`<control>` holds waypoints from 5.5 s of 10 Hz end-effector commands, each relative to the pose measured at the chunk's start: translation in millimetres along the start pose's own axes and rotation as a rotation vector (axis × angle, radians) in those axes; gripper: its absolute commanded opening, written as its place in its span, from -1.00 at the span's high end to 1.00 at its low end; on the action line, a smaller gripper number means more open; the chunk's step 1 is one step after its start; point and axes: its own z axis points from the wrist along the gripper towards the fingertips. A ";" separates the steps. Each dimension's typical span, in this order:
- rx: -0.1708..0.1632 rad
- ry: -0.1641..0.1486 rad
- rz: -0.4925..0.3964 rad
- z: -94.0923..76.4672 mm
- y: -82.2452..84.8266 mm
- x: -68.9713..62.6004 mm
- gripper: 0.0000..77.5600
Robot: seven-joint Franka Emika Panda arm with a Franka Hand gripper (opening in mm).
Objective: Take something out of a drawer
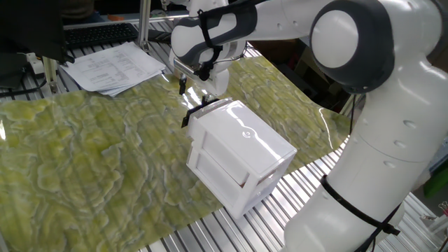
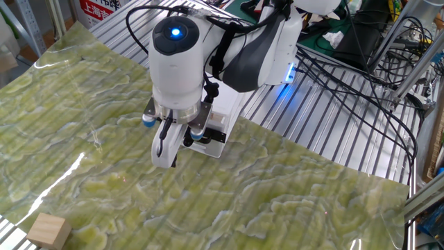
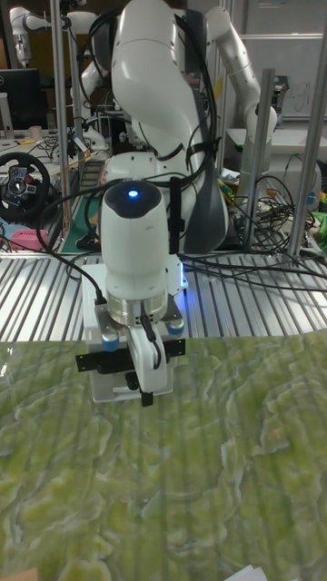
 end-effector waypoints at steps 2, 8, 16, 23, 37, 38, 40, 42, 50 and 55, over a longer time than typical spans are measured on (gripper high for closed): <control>-0.006 0.001 -0.001 -1.6 9.5 -1.0 -1.00; -0.010 0.004 -0.004 -1.0 22.3 -2.1 -1.00; -0.012 0.008 0.008 -5.5 43.1 -0.7 -1.00; -0.013 0.011 0.019 -11.1 56.1 -6.9 -1.00; -0.008 0.017 -0.409 -84.4 30.0 9.8 -1.00; -0.005 0.011 -0.479 -87.8 25.7 12.9 -1.00; -0.006 0.011 -0.588 -91.6 20.3 14.6 -1.00; 0.003 0.009 -0.846 -98.2 10.3 9.4 -1.00; 0.005 0.010 -1.161 -101.0 -31.7 9.2 -1.00; 0.006 0.005 -1.289 -100.8 -41.7 8.6 -1.00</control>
